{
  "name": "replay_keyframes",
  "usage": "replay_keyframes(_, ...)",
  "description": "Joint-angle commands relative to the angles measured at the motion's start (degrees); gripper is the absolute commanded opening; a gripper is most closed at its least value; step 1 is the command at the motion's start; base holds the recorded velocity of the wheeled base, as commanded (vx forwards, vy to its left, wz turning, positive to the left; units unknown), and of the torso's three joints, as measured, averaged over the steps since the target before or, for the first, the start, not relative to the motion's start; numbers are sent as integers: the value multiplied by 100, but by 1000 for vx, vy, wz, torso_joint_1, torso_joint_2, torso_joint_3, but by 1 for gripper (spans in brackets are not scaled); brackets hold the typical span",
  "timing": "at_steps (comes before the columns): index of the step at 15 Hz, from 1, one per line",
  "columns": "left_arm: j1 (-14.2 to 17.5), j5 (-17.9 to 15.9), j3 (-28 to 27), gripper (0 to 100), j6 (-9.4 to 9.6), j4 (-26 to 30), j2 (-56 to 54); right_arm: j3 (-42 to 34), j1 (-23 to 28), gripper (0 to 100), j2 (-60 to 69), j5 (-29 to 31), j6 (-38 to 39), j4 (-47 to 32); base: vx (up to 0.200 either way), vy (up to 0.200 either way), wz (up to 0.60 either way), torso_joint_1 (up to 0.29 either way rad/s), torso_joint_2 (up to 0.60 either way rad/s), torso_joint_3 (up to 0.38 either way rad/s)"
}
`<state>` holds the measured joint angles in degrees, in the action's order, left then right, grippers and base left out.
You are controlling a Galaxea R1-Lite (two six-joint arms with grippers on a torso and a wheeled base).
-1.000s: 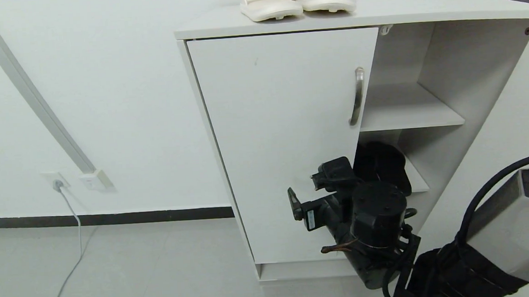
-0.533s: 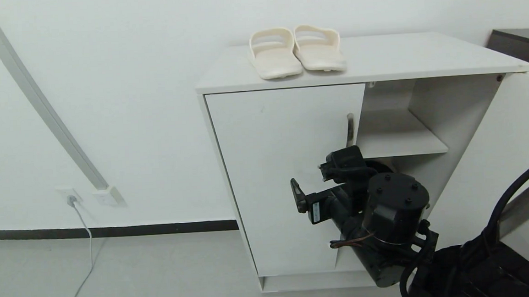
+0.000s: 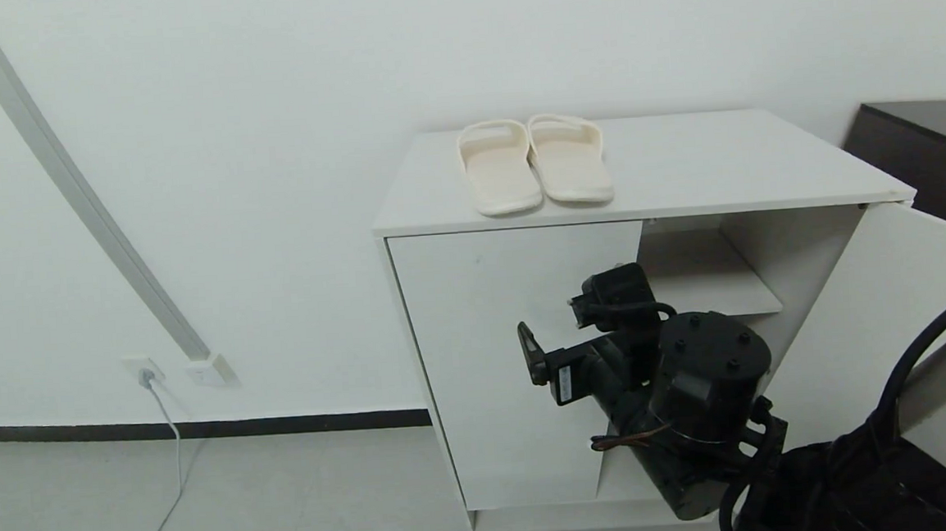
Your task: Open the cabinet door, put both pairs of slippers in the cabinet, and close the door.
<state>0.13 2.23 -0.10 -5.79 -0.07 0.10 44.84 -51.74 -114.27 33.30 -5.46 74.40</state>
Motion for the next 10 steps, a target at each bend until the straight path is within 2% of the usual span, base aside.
replay_keyframes(1,4,-3,1,0,-1,-1,-1,-19,-3,100,-7,1,1,4,0,0,0,173,-491,-310)
replay_keyframes(10,4,5,1,0,-1,-1,-1,-36,-3,100,-7,1,1,4,0,0,0,209,-527,-312)
